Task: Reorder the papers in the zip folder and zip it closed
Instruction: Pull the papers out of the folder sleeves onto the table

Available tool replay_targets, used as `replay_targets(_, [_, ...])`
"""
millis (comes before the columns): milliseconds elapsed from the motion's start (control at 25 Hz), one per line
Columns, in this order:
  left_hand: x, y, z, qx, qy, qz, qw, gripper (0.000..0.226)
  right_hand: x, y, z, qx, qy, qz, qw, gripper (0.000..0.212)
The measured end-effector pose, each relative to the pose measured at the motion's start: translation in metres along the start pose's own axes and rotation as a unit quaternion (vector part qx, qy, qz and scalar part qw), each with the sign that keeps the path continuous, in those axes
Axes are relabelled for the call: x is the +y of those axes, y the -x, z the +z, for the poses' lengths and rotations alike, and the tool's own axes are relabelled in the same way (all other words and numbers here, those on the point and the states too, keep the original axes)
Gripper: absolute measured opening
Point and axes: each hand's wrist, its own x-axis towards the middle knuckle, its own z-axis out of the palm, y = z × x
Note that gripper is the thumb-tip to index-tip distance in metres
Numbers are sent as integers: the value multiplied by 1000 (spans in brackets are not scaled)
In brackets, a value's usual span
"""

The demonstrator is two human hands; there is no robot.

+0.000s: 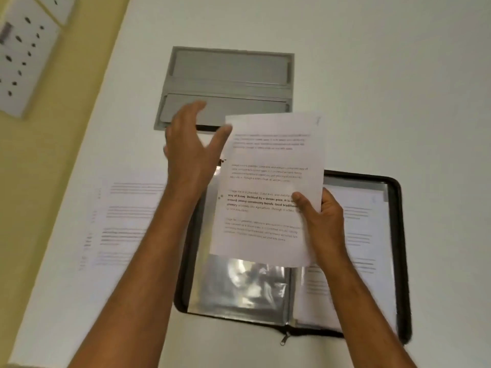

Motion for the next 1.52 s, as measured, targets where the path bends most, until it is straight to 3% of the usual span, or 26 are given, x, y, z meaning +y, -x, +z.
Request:
replay_targets(80, [-66, 33, -14, -58, 78, -202, 975, 69, 19, 7, 33, -7, -26, 47, 999, 25])
replay_targets(160, [-114, 67, -33, -130, 179, -342, 913, 62, 36, 14, 62, -20, -29, 80, 996, 26])
replay_targets(240, [-155, 95, -60, -180, 223, -397, 872, 43, 53, 23, 95, -35, -3, 92, 995, 25])
replay_targets(280, [-171, 107, -73, -181, 226, -403, 869, 33, 61, 28, 111, -42, 13, 94, 995, 25])
replay_targets(520, [-244, 139, -134, -41, 164, -384, 908, 21, 102, 77, 204, -92, 106, 76, 987, 27])
replay_targets(640, [-281, 142, -153, 4, 81, -367, 927, 25, 117, 96, 233, -143, 176, 26, 973, 67])
replay_targets(720, [-293, 143, -156, 9, -30, -347, 937, 25, 130, 105, 243, -168, 308, -62, 934, 76])
replay_targets(800, [-299, 146, -154, 12, -102, -322, 941, 23, 140, 111, 250, -166, 460, -176, 854, 65])
replay_targets(880, [-303, 152, -149, 19, -144, -289, 946, 19, 147, 115, 255, -151, 547, -223, 793, 62])
replay_targets(1000, [-312, 161, -141, 38, -173, -272, 946, 26, 153, 115, 257, -133, 581, -223, 771, 64])
replay_targets(1120, [-311, 164, -133, 59, -213, -264, 939, 45, 152, 112, 253, -141, 567, -214, 782, 65])
replay_targets(1240, [-293, 170, -123, 90, -223, -232, 942, 47, 141, 109, 239, -141, 495, -208, 832, 59])
replay_targets(1360, [-254, 182, -96, 64, -172, -175, 967, 42, 125, 105, 201, -67, 412, -215, 883, 45])
replay_targets(1520, [-194, 198, -40, -6, -101, -88, 991, 36, 118, 96, 122, 41, 377, -201, 903, 39])
